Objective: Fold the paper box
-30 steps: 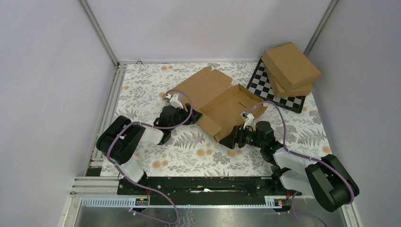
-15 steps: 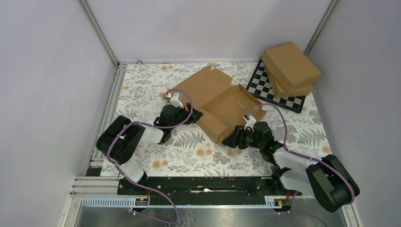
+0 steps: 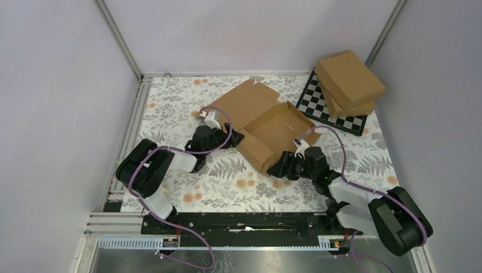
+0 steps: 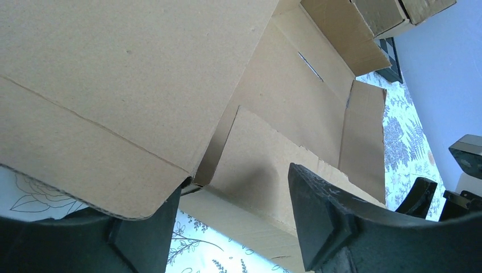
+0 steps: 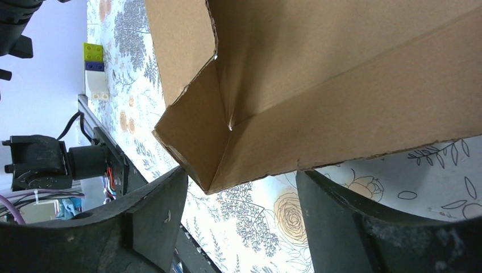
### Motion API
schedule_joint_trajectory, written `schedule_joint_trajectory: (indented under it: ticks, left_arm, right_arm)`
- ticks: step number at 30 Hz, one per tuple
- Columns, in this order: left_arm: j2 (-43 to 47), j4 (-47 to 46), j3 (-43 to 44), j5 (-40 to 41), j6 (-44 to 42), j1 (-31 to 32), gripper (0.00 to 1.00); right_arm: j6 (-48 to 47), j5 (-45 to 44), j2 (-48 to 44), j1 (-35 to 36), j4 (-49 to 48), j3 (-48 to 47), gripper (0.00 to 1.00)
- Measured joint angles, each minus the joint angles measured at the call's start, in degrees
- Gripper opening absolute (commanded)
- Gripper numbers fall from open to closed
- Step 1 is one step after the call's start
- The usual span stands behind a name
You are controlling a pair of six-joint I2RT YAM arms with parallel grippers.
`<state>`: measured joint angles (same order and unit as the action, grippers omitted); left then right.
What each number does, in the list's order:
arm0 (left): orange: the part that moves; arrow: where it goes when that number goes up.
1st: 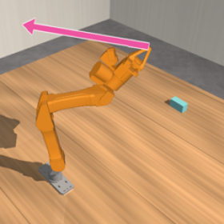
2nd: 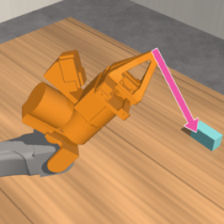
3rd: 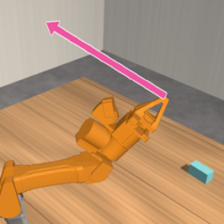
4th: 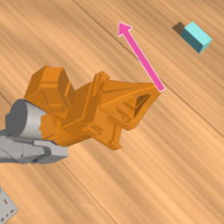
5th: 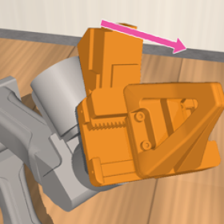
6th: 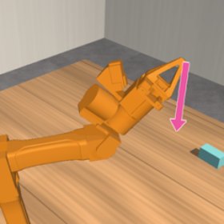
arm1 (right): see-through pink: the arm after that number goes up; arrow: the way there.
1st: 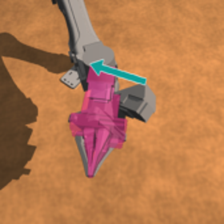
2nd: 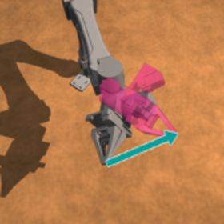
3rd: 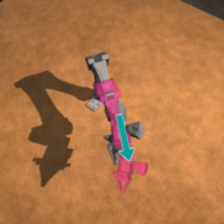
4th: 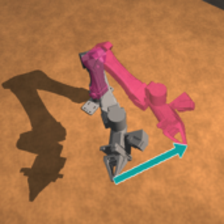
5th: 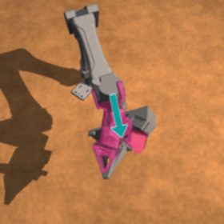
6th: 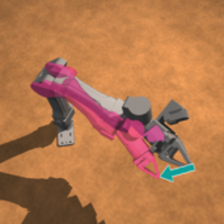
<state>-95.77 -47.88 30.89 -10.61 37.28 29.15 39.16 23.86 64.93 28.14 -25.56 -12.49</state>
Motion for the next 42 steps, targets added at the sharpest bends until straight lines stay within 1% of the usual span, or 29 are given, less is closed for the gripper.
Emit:
schedule_joint_trajectory:
  ticks: [4,10,15,22,24,26,35,40,42]
  left_arm:
    - [-0.15,-0.09,0.00,0.15,-0.02,-0.04,0.62]
    - [-1.57,-0.90,0.00,0.28,-0.24,-0.31,0.51]
    - [-1.99,-1.20,-0.02,0.20,-0.28,-0.35,0.50]
    - [-1.99,-1.40,-0.15,0.15,-0.28,-0.35,0.52]
    - [-1.99,-1.49,-0.15,0.04,-0.28,-0.35,0.56]
    - [-1.99,-1.57,-0.15,-0.11,-0.31,-0.35,0.58]
    - [-1.99,-1.75,-0.15,-0.76,-0.31,-0.35,0.59]
    - [-1.99,-1.75,-0.15,-0.81,-0.33,-0.35,0.59]
    - [-1.99,-1.75,-0.15,-0.81,-0.37,-0.35,0.58]
  right_arm:
    - [0.39,-0.37,-0.13,0.00,0.52,0.00,0.71]
    - [1.75,-0.74,-1.18,0.00,0.39,0.13,0.65]
    - [3.39,-3.56,-1.14,-0.07,-0.90,0.39,0.57]
    - [4.81,-4.90,-0.72,-0.09,-2.23,0.57,0.57]
    - [4.92,-4.92,0.04,-0.09,-2.51,0.55,0.57]
    - [5.29,-4.90,0.85,-0.09,-3.06,0.55,0.57]
    - [5.51,-4.72,3.30,-0.09,-2.95,-1.75,0.57]
    - [5.22,-4.70,4.22,-0.09,-2.43,-3.41,0.69]
    - [5.22,-4.70,4.24,-0.07,-2.36,-3.48,0.71]
